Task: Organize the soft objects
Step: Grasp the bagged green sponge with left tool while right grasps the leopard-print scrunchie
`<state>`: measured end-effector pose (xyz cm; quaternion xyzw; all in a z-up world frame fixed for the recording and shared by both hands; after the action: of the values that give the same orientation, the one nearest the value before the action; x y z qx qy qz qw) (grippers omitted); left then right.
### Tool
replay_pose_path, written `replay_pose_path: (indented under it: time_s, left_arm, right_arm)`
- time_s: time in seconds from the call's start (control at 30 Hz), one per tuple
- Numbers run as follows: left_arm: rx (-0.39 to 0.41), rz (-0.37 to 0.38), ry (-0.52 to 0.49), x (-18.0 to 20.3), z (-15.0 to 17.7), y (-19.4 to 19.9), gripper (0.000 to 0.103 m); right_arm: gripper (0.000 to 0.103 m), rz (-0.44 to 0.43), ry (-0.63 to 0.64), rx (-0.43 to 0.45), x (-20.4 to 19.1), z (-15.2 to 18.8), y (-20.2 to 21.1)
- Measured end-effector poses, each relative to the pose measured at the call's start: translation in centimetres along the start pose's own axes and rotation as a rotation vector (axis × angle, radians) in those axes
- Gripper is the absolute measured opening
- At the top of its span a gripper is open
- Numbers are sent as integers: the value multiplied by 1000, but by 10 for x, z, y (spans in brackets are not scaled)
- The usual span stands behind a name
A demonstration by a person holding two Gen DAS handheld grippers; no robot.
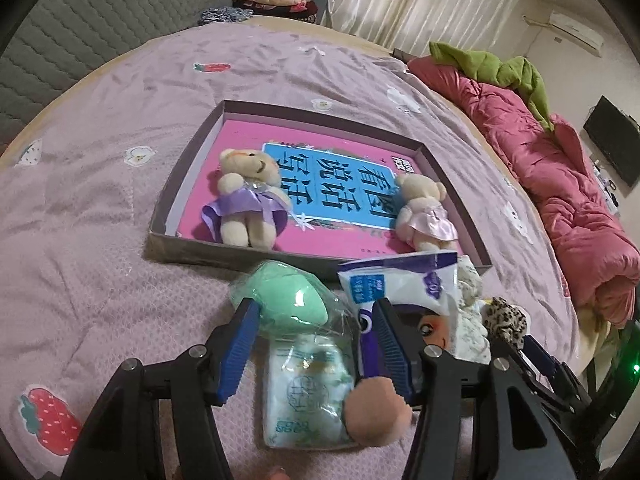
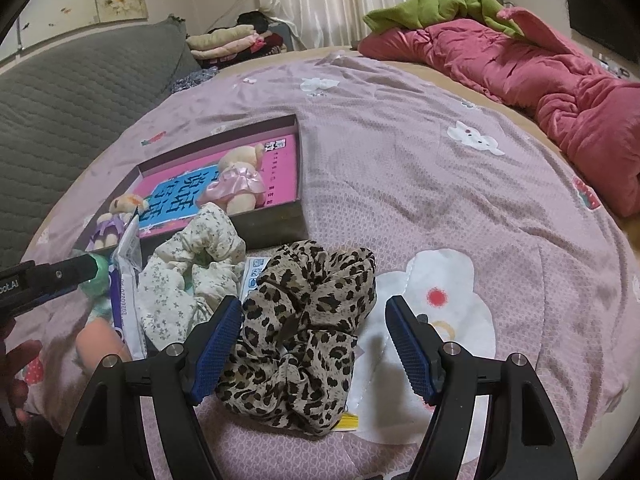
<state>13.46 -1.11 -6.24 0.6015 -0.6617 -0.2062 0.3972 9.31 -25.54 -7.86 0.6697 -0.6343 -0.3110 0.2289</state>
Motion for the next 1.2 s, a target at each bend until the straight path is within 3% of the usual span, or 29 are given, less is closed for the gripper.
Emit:
replay_pose_path:
  time_s: [0.23, 0.67, 0.87, 0.97, 1.2]
  left_arm:
    - [2, -70, 1, -13, 2, -4, 60]
    - [-26, -100, 76, -49, 5, -17, 60]
    - [-35, -83, 88, -53, 9, -21, 60]
    - [-38, -69, 93, -53, 11, -20, 56]
    - [-36, -69, 64, -53, 14, -17, 46]
  right_arm:
    - [75, 2, -3, -20, 0, 1, -7]
    - [74, 17, 4, -41, 0, 5, -20]
    - [40, 10, 22, -18, -2, 2, -18]
    - [30, -2, 31, -1, -4, 0, -15]
    - [24, -25, 43, 51, -7, -5, -3]
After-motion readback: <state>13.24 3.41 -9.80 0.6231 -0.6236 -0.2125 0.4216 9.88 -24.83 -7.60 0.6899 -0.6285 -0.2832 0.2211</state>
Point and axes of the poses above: each gripper's, at about its wrist camera, not at the fingertips, and y roughly against the way its jaws point, x to its right, z to its underside, the point moved 6 cm from there along -y, roughly the way its jaws point, and after that the axes turned 5 degrees about x, right-handed, at the moved point
